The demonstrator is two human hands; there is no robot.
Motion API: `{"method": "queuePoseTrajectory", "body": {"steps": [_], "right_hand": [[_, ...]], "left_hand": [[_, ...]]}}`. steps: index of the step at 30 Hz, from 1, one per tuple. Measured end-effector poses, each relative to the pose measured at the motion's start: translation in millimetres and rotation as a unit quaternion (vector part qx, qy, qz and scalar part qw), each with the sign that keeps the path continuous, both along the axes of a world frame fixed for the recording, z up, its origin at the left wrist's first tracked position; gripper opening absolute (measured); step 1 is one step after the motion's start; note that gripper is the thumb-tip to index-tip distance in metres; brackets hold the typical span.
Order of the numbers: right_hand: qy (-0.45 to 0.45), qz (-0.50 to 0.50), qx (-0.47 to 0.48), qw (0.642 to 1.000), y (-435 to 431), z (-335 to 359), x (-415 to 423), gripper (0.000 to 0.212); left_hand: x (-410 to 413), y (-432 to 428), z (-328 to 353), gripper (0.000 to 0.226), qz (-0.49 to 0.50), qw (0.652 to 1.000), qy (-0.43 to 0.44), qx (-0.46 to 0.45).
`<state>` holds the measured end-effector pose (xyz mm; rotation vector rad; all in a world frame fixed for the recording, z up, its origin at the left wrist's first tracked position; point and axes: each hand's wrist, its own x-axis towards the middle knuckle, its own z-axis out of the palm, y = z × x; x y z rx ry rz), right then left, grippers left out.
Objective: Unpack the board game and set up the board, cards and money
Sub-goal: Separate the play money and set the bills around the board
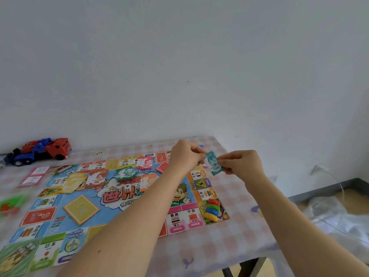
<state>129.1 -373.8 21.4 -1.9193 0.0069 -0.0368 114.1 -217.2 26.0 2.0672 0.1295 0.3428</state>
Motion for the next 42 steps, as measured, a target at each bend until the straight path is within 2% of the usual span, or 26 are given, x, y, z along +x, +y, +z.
{"method": "queuePoseTrajectory", "body": {"steps": [4, 8, 17, 21, 28, 34, 42], "right_hand": [[0.027, -0.054, 0.013, 0.998, -4.5, -13.2, 9.1, 0.016], [0.039, -0.067, -0.057, 0.995, 1.6, -30.5, 16.5, 0.022], [0.016, -0.081, -0.192, 0.978, 13.0, -30.7, 15.4, 0.016], [0.005, -0.080, -0.237, 0.968, 16.8, -29.8, 15.0, 0.018], [-0.012, -0.068, -0.302, 0.951, 20.8, -27.6, 12.2, 0.017], [-0.087, -0.046, -0.278, 0.956, 37.3, -15.6, 2.6, 0.018], [-0.120, 0.074, -0.248, 0.958, 106.9, -3.8, -20.2, 0.021]], "left_hand": [[11.1, -3.7, -13.3, 0.017, 0.023, 0.995, -0.006, 0.093], [15.9, 4.4, -29.3, 0.016, 0.023, 0.981, -0.006, 0.194], [18.9, -0.8, -34.8, 0.018, -0.065, 0.958, 0.018, 0.278], [19.1, -3.8, -38.3, 0.021, -0.070, 0.947, 0.041, 0.310], [17.1, -7.3, -37.6, 0.021, -0.052, 0.947, 0.039, 0.314], [2.1, 13.6, -25.2, 0.015, -0.003, 0.967, -0.030, 0.254], [-35.8, 77.8, -4.2, 0.014, 0.054, 0.968, -0.029, 0.242]]}}
